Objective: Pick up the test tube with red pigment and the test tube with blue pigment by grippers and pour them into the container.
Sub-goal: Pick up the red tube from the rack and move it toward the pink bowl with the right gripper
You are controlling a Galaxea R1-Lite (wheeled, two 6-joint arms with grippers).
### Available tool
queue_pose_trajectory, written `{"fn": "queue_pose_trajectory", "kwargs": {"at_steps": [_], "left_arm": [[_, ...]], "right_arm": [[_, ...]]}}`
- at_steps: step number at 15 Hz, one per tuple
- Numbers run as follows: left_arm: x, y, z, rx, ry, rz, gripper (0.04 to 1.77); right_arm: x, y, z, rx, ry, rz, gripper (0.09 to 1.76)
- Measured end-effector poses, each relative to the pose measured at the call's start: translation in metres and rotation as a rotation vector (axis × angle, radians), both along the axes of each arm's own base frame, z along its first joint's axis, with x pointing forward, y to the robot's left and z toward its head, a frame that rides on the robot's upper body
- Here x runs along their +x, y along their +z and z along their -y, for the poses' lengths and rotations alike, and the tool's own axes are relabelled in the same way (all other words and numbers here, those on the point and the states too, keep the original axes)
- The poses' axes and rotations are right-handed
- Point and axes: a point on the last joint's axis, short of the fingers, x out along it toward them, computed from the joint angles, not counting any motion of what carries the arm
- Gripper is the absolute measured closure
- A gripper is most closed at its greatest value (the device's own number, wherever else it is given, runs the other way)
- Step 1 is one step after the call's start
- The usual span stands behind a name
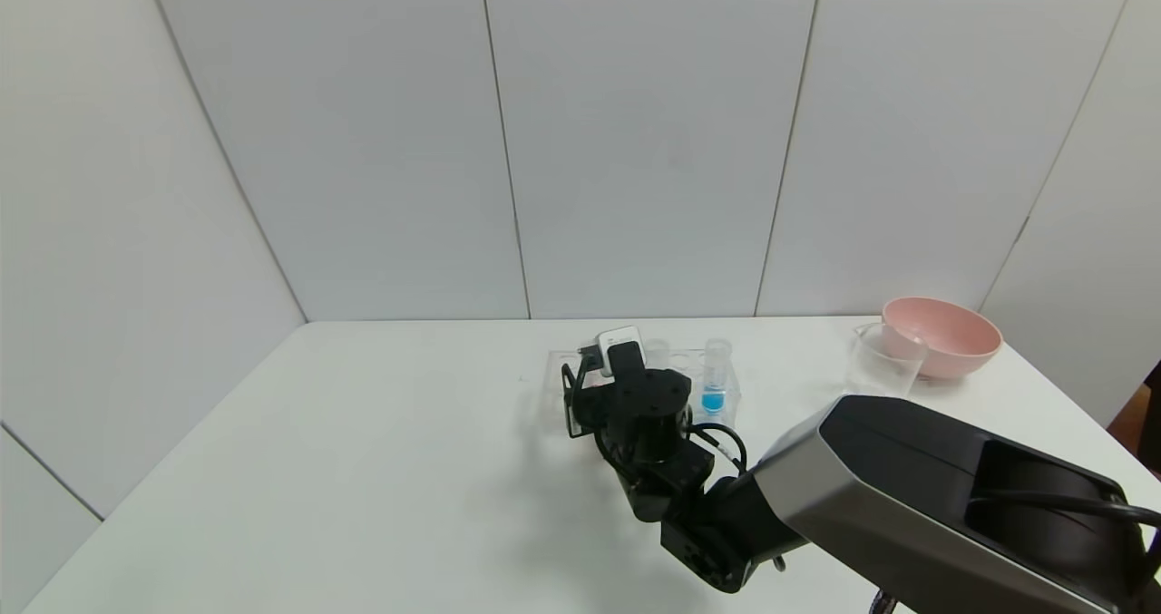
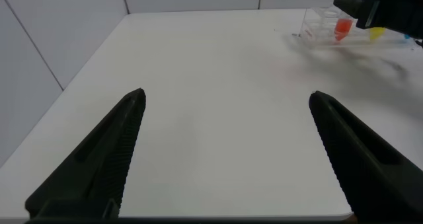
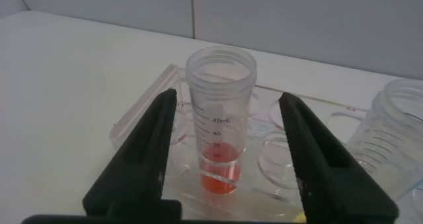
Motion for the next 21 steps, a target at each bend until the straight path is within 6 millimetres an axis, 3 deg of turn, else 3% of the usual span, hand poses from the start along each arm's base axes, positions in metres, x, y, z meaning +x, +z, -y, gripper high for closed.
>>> {"fn": "queue_pose_trajectory", "kwargs": {"at_steps": [3, 4, 5, 12, 21], "left_arm": [[0.000, 0.000, 0.000, 0.000, 0.000, 0.000, 0.05], [0.000, 0.000, 0.000, 0.000, 0.000, 0.000, 0.05], [0.000, 0.000, 0.000, 0.000, 0.000, 0.000, 0.05], [0.000, 0.000, 0.000, 0.000, 0.000, 0.000, 0.05], [0.000, 0.000, 0.000, 0.000, 0.000, 0.000, 0.05]], "right_arm": [[-0.001, 0.000, 0.000, -0.002, 0.000, -0.002, 1.06], [-0.002, 0.000, 0.000, -0.002, 0.001, -0.002, 1.33], [-0.002, 0.001, 0.000, -0.001, 0.002, -0.002, 1.36], [-0.008, 0.014, -0.002, -0.002, 0.012, 0.017, 1.36], [-0.019, 0.079, 0.005, 0.012, 0.067, 0.079, 1.36]]}}
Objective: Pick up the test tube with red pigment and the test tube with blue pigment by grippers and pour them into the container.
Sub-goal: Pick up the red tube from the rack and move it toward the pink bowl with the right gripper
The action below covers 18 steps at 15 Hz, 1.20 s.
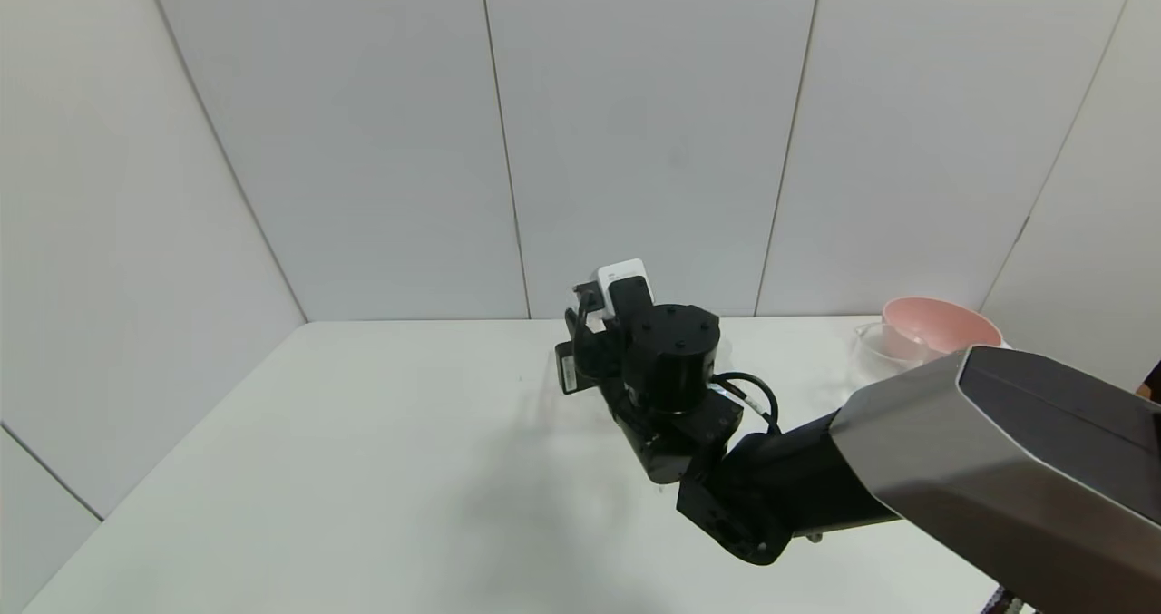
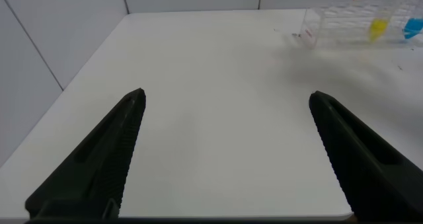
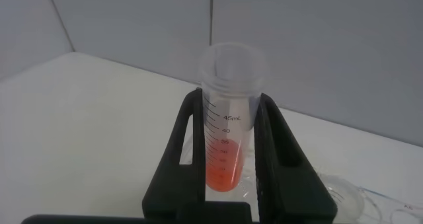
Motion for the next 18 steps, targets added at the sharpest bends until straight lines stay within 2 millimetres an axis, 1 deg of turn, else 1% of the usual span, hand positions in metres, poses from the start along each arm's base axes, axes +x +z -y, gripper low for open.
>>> {"fn": "queue_pose_trajectory", "kwargs": {"at_steps": [5, 7, 9, 11, 13, 15, 18], "left_arm": [[0.000, 0.000, 0.000, 0.000, 0.000, 0.000, 0.05], [0.000, 0.000, 0.000, 0.000, 0.000, 0.000, 0.05], [0.000, 0.000, 0.000, 0.000, 0.000, 0.000, 0.05], [0.000, 0.000, 0.000, 0.000, 0.000, 0.000, 0.05], [0.000, 0.000, 0.000, 0.000, 0.000, 0.000, 0.05], [0.000, 0.000, 0.000, 0.000, 0.000, 0.000, 0.05], [0.000, 0.000, 0.000, 0.000, 0.000, 0.000, 0.05]], "right_arm": [[-0.007, 0.008, 0.005, -0.001, 0.011, 0.000, 1.36], [-0.019, 0.007, 0.017, -0.034, 0.058, -0.028, 1.36], [-0.038, 0.006, 0.039, -0.077, 0.134, -0.072, 1.36], [-0.058, 0.012, 0.071, -0.104, 0.211, -0.108, 1.36], [-0.070, 0.019, 0.117, -0.115, 0.261, -0.139, 1.36], [-0.071, 0.024, 0.172, -0.107, 0.260, -0.159, 1.36], [-0.067, 0.028, 0.252, -0.076, 0.229, -0.171, 1.36]]}}
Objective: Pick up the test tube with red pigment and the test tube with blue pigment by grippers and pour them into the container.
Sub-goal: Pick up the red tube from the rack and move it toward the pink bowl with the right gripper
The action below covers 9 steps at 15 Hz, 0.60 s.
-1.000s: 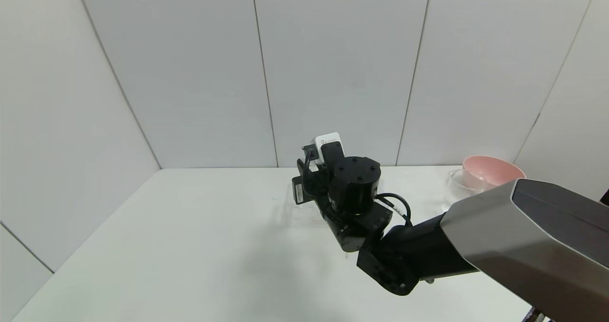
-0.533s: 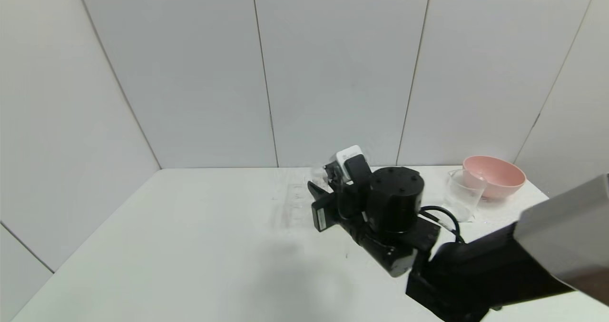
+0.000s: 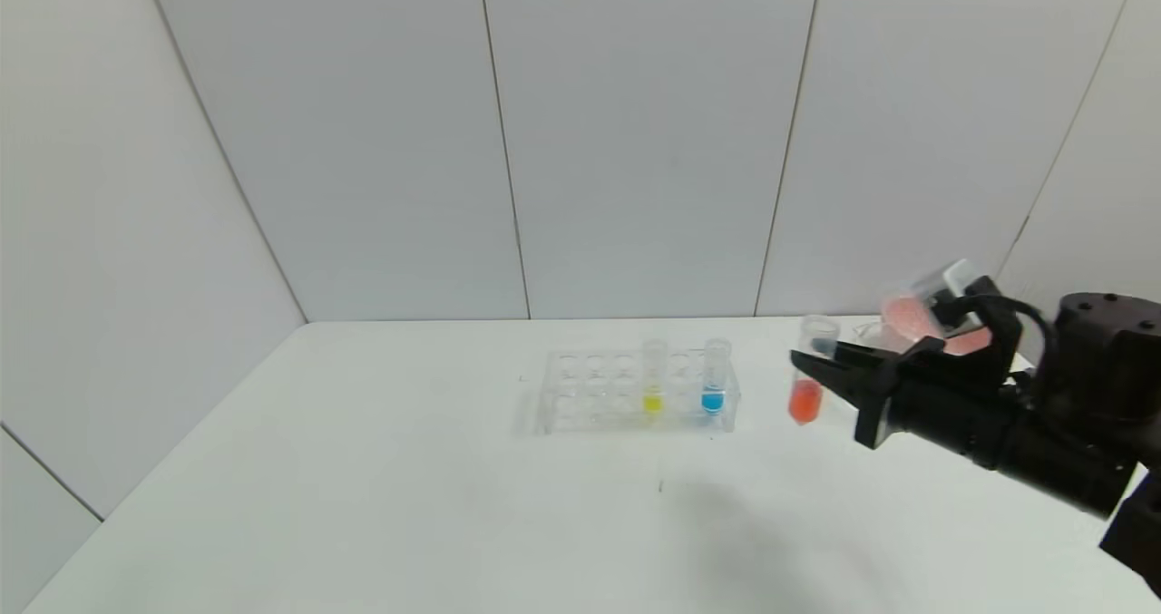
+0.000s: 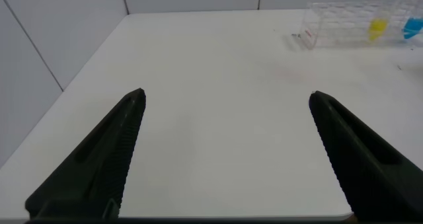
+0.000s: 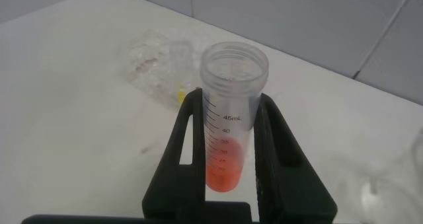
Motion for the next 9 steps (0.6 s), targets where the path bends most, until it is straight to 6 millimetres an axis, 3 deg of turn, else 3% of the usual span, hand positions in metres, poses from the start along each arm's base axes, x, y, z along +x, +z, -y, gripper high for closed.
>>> {"fn": "queue_pose_trajectory", "kwargs": {"at_steps": [4, 9], "left_arm": [[0.000, 0.000, 0.000, 0.000, 0.000, 0.000, 0.05], [0.000, 0.000, 0.000, 0.000, 0.000, 0.000, 0.05]], "right_arm": [[0.003, 0.002, 0.087, 0.033, -0.037, 0.003, 1.36], [0.013, 0.014, 0.160, 0.035, -0.059, 0.065, 1.36]]}}
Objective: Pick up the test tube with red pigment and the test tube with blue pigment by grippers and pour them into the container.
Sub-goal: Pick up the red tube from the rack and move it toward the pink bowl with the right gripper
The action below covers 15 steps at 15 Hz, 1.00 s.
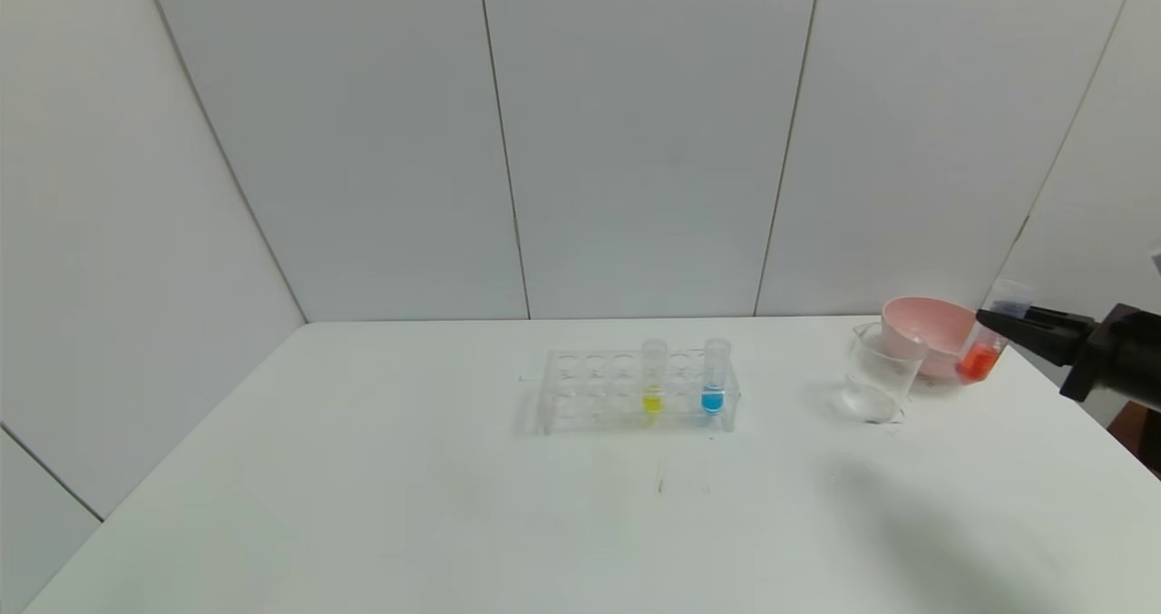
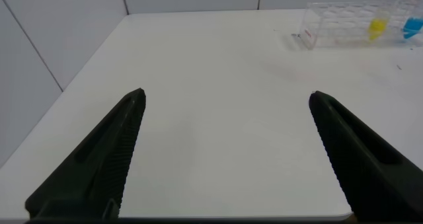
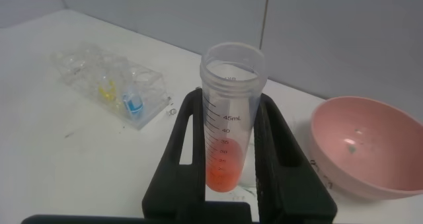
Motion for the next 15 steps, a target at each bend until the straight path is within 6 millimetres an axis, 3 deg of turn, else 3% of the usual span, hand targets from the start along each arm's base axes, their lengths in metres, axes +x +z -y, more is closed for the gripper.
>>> {"fn": "queue_pose_trajectory", "kwargs": {"at_steps": [3, 7, 11, 15], "left_arm": [[0.000, 0.000, 0.000, 0.000, 0.000, 0.000, 0.05], [0.000, 0.000, 0.000, 0.000, 0.000, 0.000, 0.05], [0.000, 0.000, 0.000, 0.000, 0.000, 0.000, 0.05], [0.000, 0.000, 0.000, 0.000, 0.000, 0.000, 0.05]], "right_arm": [[0.016, -0.002, 0.026, -0.038, -0.037, 0.030, 1.36], [0.050, -0.007, 0.040, -0.077, -0.036, 0.044, 1.36], [0.082, 0.002, 0.031, -0.121, -0.032, -0.041, 1.36], [0.104, 0.028, 0.010, -0.192, -0.003, -0.145, 1.36]]}}
